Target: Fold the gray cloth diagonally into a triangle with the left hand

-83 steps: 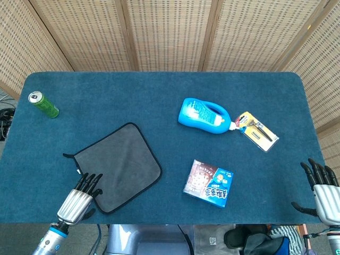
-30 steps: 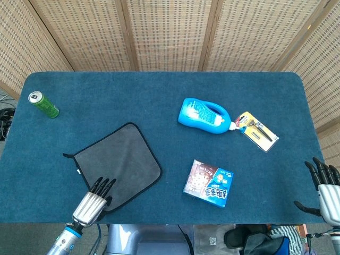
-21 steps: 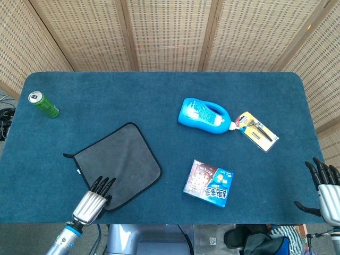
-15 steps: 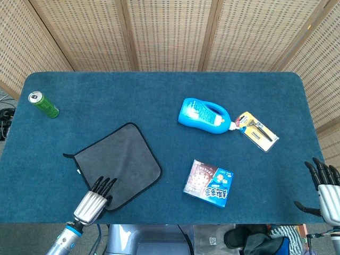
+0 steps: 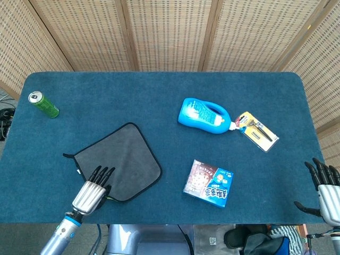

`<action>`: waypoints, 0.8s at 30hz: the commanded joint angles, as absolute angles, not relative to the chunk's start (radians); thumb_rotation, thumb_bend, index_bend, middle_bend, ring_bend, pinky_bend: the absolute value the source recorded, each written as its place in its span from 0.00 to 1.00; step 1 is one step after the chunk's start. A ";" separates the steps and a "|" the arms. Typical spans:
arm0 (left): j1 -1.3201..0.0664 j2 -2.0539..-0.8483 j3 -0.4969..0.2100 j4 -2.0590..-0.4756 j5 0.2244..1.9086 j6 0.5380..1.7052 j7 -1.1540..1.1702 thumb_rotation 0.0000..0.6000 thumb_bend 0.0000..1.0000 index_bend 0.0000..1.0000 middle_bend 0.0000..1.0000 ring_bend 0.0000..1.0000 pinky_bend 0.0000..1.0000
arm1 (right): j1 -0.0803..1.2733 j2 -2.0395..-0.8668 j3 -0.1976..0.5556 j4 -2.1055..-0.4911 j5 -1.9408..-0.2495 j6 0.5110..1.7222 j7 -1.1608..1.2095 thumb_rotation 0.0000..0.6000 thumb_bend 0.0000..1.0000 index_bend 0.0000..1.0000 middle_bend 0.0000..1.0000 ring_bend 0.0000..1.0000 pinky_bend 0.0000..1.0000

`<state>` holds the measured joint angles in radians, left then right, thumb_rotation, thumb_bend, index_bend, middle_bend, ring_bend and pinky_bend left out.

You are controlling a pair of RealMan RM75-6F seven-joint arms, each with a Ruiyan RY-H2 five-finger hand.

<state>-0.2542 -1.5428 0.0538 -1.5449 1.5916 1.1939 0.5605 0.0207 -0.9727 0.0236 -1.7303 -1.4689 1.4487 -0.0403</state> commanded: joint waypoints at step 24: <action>-0.551 -1.646 -0.216 -1.362 1.347 0.981 0.603 1.00 0.45 0.59 0.00 0.00 0.00 | 0.032 -0.983 0.036 -1.688 -1.418 1.405 0.010 1.00 0.00 0.00 0.00 0.00 0.00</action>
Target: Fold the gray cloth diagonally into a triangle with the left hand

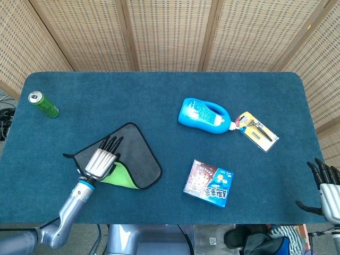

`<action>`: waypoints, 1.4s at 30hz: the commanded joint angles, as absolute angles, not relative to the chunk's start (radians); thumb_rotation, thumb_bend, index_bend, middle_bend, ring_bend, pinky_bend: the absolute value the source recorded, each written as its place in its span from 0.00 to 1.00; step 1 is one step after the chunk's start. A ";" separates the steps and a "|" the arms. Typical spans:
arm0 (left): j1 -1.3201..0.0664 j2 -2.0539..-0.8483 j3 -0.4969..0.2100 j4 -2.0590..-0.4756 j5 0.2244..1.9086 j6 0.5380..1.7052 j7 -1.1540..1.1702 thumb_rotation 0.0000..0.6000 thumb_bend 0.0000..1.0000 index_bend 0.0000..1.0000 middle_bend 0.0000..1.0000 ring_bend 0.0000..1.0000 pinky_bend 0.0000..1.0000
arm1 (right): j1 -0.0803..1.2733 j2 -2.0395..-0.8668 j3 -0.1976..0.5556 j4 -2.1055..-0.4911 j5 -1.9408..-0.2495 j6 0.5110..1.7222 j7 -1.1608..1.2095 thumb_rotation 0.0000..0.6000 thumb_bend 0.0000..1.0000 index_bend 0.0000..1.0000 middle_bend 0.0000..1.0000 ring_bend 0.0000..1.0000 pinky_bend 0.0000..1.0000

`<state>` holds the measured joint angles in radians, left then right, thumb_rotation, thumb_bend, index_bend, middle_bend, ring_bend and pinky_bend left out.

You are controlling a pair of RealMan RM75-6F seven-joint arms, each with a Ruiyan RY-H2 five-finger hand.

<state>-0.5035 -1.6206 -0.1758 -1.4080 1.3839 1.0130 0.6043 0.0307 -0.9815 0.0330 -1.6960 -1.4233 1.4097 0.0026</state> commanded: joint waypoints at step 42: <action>-0.840 -1.851 -0.284 -0.921 1.131 0.853 0.529 1.00 0.45 0.59 0.00 0.00 0.00 | 0.043 -1.002 0.039 -1.642 -1.381 1.358 0.038 1.00 0.00 0.00 0.00 0.00 0.00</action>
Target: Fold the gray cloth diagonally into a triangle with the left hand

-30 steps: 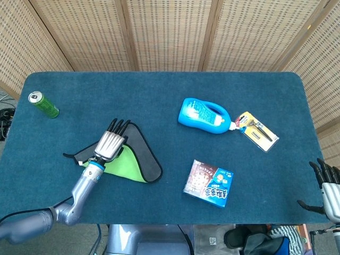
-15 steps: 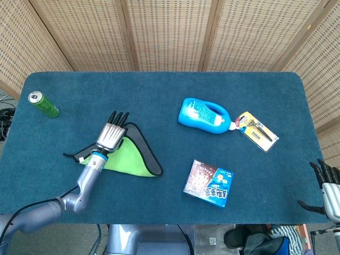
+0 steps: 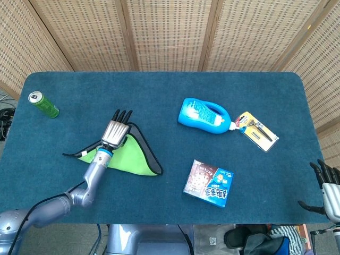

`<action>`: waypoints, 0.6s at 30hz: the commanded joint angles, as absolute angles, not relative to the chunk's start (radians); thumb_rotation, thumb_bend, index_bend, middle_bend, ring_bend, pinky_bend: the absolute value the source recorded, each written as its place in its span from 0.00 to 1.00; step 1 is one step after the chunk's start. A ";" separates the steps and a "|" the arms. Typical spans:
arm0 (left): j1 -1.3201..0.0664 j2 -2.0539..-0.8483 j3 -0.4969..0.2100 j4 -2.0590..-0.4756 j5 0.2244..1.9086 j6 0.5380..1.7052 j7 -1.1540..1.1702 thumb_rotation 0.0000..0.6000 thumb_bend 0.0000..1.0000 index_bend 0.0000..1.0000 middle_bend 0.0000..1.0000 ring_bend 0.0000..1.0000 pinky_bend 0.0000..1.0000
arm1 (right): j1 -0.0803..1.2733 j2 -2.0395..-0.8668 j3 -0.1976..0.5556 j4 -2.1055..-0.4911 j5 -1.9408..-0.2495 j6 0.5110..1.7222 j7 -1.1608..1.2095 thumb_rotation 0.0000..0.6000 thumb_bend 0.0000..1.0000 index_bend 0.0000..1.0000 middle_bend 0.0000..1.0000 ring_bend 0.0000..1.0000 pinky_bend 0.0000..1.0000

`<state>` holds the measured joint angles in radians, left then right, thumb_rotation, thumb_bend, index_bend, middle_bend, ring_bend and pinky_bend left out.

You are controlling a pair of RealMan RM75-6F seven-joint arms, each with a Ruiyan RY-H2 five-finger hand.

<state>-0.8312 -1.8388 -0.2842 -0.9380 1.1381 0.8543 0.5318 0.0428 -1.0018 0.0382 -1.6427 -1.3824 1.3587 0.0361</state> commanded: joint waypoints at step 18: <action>-0.901 -1.894 -0.309 -0.790 1.056 0.805 0.518 1.00 0.45 0.59 0.00 0.00 0.00 | 0.046 -1.008 0.036 -1.633 -1.376 1.345 0.031 1.00 0.00 0.00 0.00 0.00 0.00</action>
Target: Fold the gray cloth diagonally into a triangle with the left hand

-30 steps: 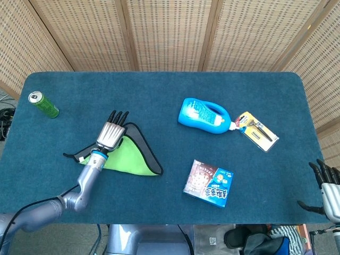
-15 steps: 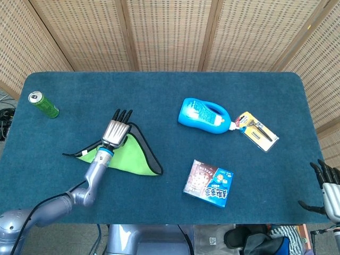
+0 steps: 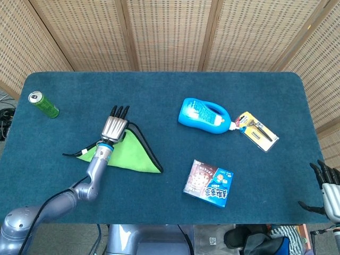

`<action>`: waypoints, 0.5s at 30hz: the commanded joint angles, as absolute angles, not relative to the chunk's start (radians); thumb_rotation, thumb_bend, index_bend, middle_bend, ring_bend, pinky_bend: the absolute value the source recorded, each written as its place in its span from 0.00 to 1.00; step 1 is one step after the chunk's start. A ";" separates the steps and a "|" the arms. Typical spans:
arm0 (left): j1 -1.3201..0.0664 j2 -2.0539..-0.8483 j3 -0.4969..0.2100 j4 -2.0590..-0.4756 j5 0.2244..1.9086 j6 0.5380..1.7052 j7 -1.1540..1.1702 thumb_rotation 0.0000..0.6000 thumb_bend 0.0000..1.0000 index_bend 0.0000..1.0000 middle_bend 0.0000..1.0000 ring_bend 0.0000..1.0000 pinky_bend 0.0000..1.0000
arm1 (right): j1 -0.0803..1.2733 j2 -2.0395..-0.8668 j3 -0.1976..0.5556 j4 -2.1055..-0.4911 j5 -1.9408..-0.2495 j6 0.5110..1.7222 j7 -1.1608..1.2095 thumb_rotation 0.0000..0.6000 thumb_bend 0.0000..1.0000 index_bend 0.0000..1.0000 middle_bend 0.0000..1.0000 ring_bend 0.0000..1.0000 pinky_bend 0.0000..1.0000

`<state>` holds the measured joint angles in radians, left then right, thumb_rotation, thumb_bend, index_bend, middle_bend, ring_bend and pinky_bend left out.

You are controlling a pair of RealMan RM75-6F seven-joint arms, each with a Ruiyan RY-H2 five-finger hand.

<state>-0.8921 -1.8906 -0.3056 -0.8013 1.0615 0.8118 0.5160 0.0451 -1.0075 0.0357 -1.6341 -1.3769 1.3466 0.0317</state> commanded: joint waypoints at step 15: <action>-0.956 -1.924 -0.306 -0.736 1.032 0.772 0.534 1.00 0.46 0.47 0.00 0.00 0.00 | 0.048 -1.015 0.036 -1.624 -1.371 1.339 0.030 1.00 0.00 0.00 0.00 0.00 0.00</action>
